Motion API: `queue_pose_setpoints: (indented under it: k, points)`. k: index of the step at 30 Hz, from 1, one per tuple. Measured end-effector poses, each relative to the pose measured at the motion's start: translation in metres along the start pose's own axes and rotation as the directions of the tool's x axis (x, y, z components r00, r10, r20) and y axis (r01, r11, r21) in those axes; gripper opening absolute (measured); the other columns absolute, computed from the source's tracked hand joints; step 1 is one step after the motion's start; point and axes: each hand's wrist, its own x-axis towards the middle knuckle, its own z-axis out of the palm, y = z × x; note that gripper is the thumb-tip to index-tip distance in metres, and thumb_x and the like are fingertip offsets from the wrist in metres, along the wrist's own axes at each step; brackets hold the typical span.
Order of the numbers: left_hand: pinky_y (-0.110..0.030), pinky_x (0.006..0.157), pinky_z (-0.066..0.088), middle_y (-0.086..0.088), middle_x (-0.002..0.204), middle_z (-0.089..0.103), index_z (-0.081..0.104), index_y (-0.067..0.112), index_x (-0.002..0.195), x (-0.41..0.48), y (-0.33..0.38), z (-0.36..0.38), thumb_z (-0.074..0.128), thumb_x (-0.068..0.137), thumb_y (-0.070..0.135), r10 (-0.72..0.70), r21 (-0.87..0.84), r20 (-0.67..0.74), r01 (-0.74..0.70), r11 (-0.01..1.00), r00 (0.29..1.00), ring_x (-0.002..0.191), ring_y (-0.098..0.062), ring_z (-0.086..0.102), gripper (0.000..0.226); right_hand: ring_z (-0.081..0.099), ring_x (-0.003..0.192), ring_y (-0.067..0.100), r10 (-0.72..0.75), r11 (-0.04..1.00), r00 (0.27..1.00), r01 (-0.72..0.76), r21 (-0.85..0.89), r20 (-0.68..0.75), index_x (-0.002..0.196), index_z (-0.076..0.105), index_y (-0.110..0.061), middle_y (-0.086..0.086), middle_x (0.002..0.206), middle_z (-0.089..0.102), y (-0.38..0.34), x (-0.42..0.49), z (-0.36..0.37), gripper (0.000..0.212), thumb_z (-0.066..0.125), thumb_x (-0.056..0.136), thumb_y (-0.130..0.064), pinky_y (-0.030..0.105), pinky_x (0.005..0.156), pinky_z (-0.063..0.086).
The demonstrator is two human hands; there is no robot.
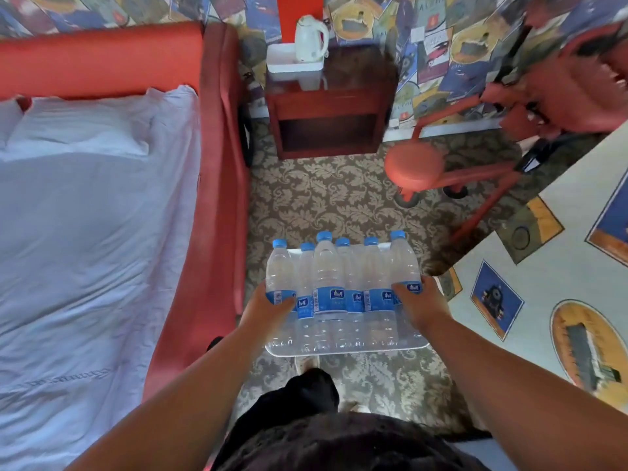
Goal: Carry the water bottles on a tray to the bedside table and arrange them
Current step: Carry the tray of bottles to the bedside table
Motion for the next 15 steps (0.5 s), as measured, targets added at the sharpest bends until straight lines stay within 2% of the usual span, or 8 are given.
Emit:
queue_pose_setpoints:
  k: [5, 8, 12, 15]
  points:
    - [-0.025, 0.059, 0.054, 0.008, 0.084, 0.074, 0.060, 0.032, 0.104, 0.077, 0.032, 0.002, 0.080, 0.074, 0.036, 0.002, -0.035, 0.042, 0.000, 0.999, 0.999, 0.074, -0.010, 0.073, 0.037, 0.054, 0.068, 0.010, 0.009, 1.000, 1.000, -0.009, -0.017, 0.009, 0.107, 0.042, -0.028, -0.013, 0.081, 0.053, -0.048, 0.076, 0.009, 0.045, 0.069, 0.079, -0.051, 0.029, 0.054, 0.038]
    - [-0.031, 0.064, 0.057, 0.011, 0.084, 0.074, 0.057, 0.035, 0.104, 0.137, 0.059, 0.000, 0.079, 0.072, 0.040, -0.009, -0.037, 0.039, 0.011, 0.999, 0.999, 0.072, -0.007, 0.072, 0.039, 0.058, 0.071, 0.013, 0.005, 1.000, 1.000, -0.005, 0.009, 0.022, 0.106, 0.042, -0.028, -0.011, 0.084, 0.056, -0.083, 0.128, 0.021, 0.050, 0.069, 0.074, -0.056, 0.033, 0.060, 0.044]
    - [-0.034, 0.068, 0.057, 0.012, 0.090, 0.070, 0.052, 0.034, 0.110, 0.215, 0.103, -0.013, 0.076, 0.070, 0.047, -0.024, 0.037, 0.013, 0.024, 0.999, 1.000, 0.077, -0.009, 0.069, 0.048, 0.065, 0.072, 0.013, -0.003, 0.995, 1.000, 0.002, 0.103, 0.008, 0.106, 0.051, -0.022, -0.004, 0.090, 0.066, -0.135, 0.192, 0.038, 0.061, 0.072, 0.067, -0.064, 0.031, 0.056, 0.050]
    - [-0.029, 0.064, 0.053, 0.014, 0.092, 0.068, 0.052, 0.034, 0.113, 0.265, 0.135, -0.024, 0.075, 0.068, 0.049, -0.012, 0.057, 0.011, 0.011, 0.998, 1.000, 0.078, -0.007, 0.068, 0.053, 0.068, 0.079, 0.021, 0.012, 0.988, 1.000, -0.011, 0.153, -0.003, 0.112, 0.054, -0.018, 0.000, 0.093, 0.068, -0.169, 0.231, 0.051, 0.067, 0.071, 0.066, -0.065, 0.043, 0.071, 0.058]
